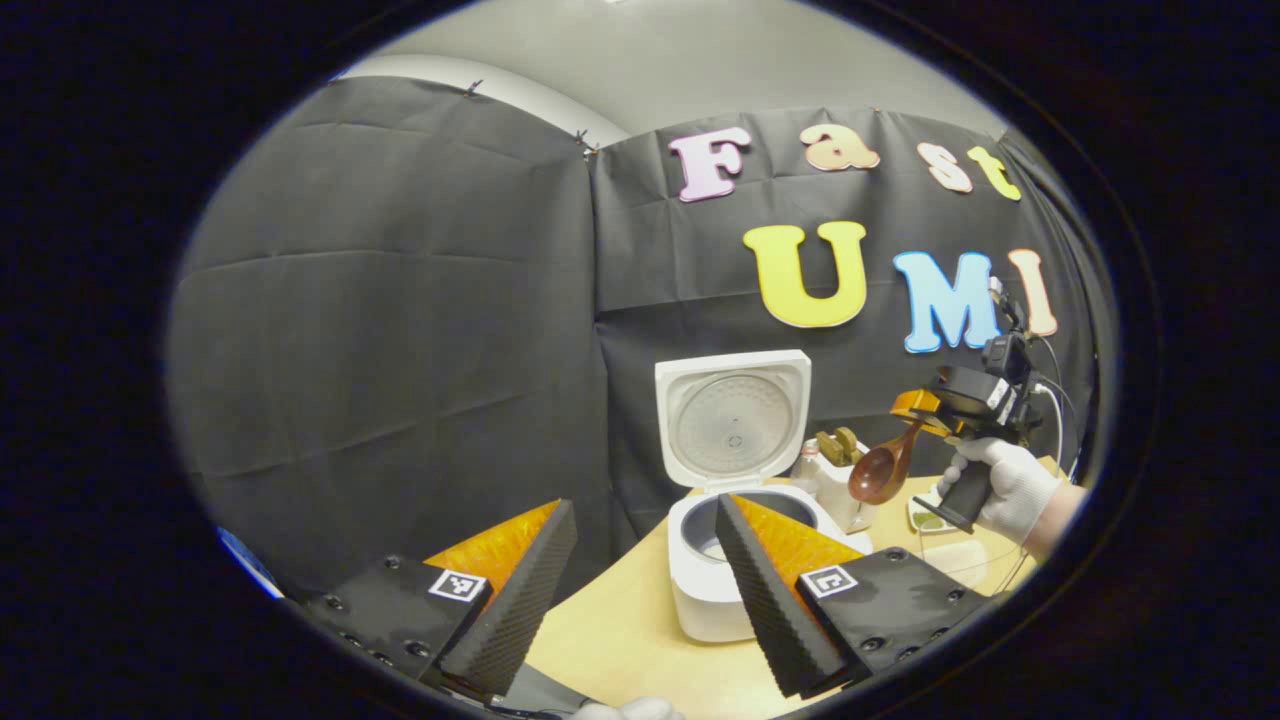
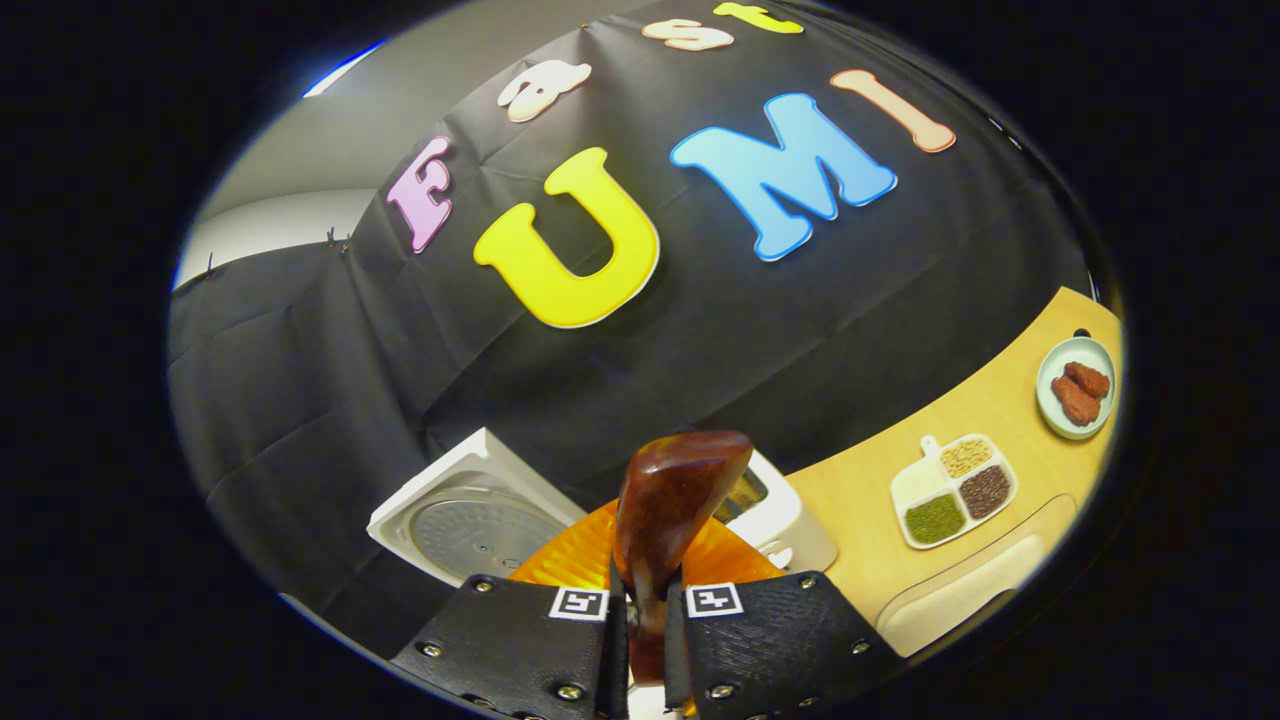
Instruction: Close the left gripper, press the button to open the rice cooker; take a wooden spoon from the chopstick holder with the right hand, scoop a spoonful of rice and pour it into the rice cooker, then put the wooden spoon back into the chopstick holder.
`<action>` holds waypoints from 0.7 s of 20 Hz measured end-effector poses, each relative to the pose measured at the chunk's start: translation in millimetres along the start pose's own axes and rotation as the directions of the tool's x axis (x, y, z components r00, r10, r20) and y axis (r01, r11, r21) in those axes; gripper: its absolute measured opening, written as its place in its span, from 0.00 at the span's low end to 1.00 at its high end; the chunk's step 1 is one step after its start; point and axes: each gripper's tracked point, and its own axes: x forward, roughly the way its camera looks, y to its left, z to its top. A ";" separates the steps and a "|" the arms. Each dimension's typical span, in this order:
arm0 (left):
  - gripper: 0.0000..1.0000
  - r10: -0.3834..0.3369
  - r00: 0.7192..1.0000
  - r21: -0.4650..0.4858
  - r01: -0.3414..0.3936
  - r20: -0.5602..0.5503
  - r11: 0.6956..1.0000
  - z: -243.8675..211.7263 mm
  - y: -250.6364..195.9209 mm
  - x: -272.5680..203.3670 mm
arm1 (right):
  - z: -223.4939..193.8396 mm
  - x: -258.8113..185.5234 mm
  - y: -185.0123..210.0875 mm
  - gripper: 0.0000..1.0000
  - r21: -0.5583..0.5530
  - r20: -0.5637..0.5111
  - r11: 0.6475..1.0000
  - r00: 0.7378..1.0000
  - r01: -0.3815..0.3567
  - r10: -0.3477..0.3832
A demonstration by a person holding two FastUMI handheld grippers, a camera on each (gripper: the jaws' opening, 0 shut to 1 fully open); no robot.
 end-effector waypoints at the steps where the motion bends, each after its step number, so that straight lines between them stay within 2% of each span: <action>1: 0.97 -0.019 1.000 0.000 0.019 0.006 1.000 2.3 -9.7 -2.1 | 9.9 -7.8 -12.7 0.14 0.006 0.012 1.000 1.000 0.020 -0.020; 7: 0.97 -0.125 0.991 0.018 0.125 0.042 0.992 20.3 -72.9 -9.1 | 70.2 -54.7 -116.3 0.14 0.017 0.100 0.989 0.983 0.150 -0.151; 14: 1.00 -0.226 0.974 0.010 0.226 0.028 0.974 26.0 -142.8 -23.3 | 127.4 -119.9 -235.9 0.14 0.049 0.180 0.954 0.937 0.296 -0.300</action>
